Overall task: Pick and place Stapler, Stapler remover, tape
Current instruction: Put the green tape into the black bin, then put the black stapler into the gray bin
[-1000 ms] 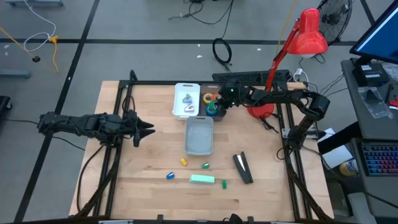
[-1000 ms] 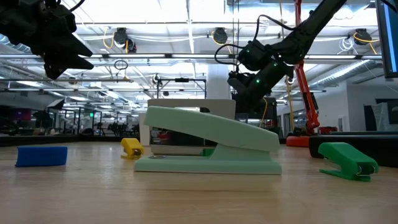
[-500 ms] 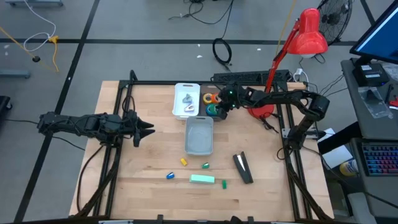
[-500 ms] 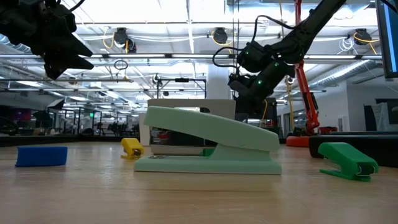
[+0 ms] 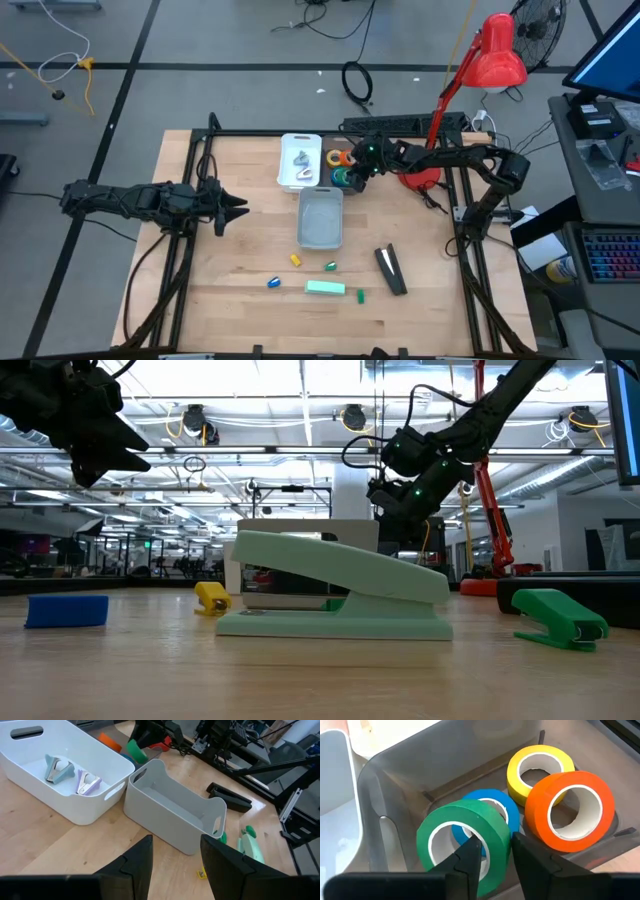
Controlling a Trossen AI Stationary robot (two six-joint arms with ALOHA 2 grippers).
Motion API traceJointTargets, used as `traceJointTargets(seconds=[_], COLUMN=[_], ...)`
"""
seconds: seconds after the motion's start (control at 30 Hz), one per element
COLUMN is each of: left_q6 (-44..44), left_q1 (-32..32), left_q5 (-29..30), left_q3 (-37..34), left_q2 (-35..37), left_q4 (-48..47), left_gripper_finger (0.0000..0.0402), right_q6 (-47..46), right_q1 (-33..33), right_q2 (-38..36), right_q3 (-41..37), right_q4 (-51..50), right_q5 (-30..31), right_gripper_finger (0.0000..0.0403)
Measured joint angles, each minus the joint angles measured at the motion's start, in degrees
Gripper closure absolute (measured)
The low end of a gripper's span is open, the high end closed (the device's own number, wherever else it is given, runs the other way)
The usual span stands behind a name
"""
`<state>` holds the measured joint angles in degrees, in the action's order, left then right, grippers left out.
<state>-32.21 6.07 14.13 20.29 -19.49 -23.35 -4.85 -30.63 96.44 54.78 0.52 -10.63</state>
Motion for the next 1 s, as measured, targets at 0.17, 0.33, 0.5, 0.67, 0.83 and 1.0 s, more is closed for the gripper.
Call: traceJointTargets(seconds=[0.17,0.33,0.5,0.67,0.83,1.0], left_q6=[0.0,0.02,0.17,0.61,1.28,3.06], left_q1=[0.01,0.0,0.02,0.01,0.02,0.02], left_q5=[0.0,-0.02,-0.02,-0.04,-0.05,-0.33], left_q3=[0.0,0.0,0.0,0.02,0.02,0.02], left_q2=[0.01,0.0,0.01,0.0,0.0,0.02], left_q4=[0.0,0.0,0.0,-0.02,-0.07,-0.11], left_gripper_finger=[0.0236,0.0236,0.0236,0.0236,0.0236,0.0236], right_q6=[-0.01,-0.02,-0.69,-0.08,-1.5,-5.04], right_q1=[0.0,0.0,0.0,0.54,2.94,8.34], right_q2=[-0.09,-0.46,-2.03,-8.65,-16.89,-24.26], right_q3=[0.0,0.01,0.0,0.0,0.0,0.0], right_q4=[-0.05,-0.04,0.08,1.05,-2.39,-13.11], right_q5=[-0.02,0.0,-0.09,-0.02,0.04,0.02], right_gripper_finger=[0.0286,0.0271,0.0259,0.0262,0.0279,0.0288])
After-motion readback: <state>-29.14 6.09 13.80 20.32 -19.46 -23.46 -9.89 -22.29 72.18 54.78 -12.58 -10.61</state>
